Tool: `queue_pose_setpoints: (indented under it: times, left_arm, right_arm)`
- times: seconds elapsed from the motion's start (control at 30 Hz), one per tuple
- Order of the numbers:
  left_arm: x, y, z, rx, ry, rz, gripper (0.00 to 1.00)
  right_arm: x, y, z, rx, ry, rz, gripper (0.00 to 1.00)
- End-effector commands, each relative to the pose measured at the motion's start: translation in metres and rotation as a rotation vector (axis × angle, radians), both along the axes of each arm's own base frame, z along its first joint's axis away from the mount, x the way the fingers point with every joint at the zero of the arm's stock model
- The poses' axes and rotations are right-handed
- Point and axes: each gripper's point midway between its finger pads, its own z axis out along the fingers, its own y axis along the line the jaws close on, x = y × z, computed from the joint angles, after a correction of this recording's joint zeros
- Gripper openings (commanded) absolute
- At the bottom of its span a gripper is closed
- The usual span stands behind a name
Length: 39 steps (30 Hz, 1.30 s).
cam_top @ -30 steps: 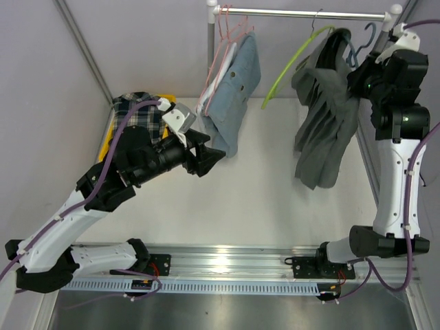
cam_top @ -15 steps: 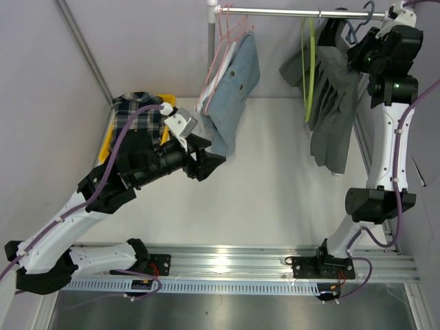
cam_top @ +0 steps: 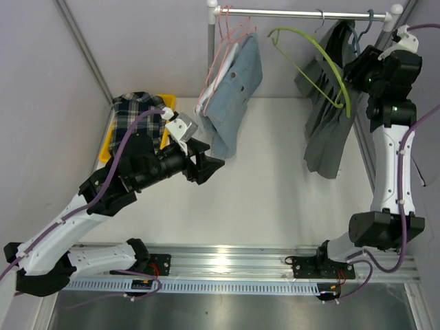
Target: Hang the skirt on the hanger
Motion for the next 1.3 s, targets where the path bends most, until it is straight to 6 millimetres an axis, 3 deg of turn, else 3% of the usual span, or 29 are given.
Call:
queue_pose_setpoints:
  times: [0.0, 0.03, 0.07, 0.13, 0.27, 0.37, 0.4, 0.47, 0.5, 0.7, 0.93, 1.27]
  left_arm:
    - [0.002, 0.007, 0.011, -0.038, -0.035, 0.029, 0.69]
    - [0.002, 0.007, 0.011, -0.038, -0.035, 0.028, 0.69]
    - [0.005, 0.010, 0.010, -0.035, -0.037, 0.050, 0.69]
    - [0.009, 0.016, 0.012, -0.032, -0.048, 0.086, 0.69]
    - [0.009, 0.026, 0.015, -0.028, -0.060, 0.119, 0.69]
    - [0.010, 0.033, 0.006, -0.006, -0.053, 0.147, 0.69]
    - [0.010, 0.035, 0.002, 0.004, -0.048, 0.154, 0.69]
    - [0.011, 0.041, -0.006, 0.017, -0.045, 0.175, 0.69]
    - [0.012, 0.042, -0.009, 0.024, -0.041, 0.184, 0.70]
    - [0.015, 0.050, -0.031, 0.066, -0.007, 0.227, 0.70]
    - [0.016, 0.046, -0.045, 0.065, 0.024, 0.232, 0.70]
    - [0.017, 0.047, -0.046, 0.069, 0.017, 0.234, 0.70]
  right_arm:
    - [-0.032, -0.004, -0.001, 0.039, -0.007, -0.047, 0.67]
    - [-0.040, -0.005, -0.005, 0.052, -0.001, -0.061, 0.91]
    - [-0.054, -0.004, -0.016, 0.076, 0.018, -0.076, 0.99]
    - [-0.069, 0.000, -0.029, 0.102, 0.046, -0.073, 0.99]
    - [-0.108, 0.012, -0.073, 0.169, 0.117, -0.068, 1.00]
    - [-0.128, 0.023, -0.091, 0.187, 0.130, -0.027, 0.99]
    - [-0.132, 0.028, -0.112, 0.200, 0.178, -0.004, 0.99]
    - [-0.144, 0.037, -0.119, 0.200, 0.182, 0.037, 0.99]
    - [-0.150, 0.042, -0.133, 0.210, 0.208, 0.062, 1.00]
    - [-0.175, 0.040, -0.146, 0.193, 0.203, 0.032, 0.99]
    - [-0.165, 0.048, -0.142, 0.203, 0.199, 0.085, 1.00]
    - [-0.164, 0.048, -0.129, 0.190, 0.185, 0.090, 0.99]
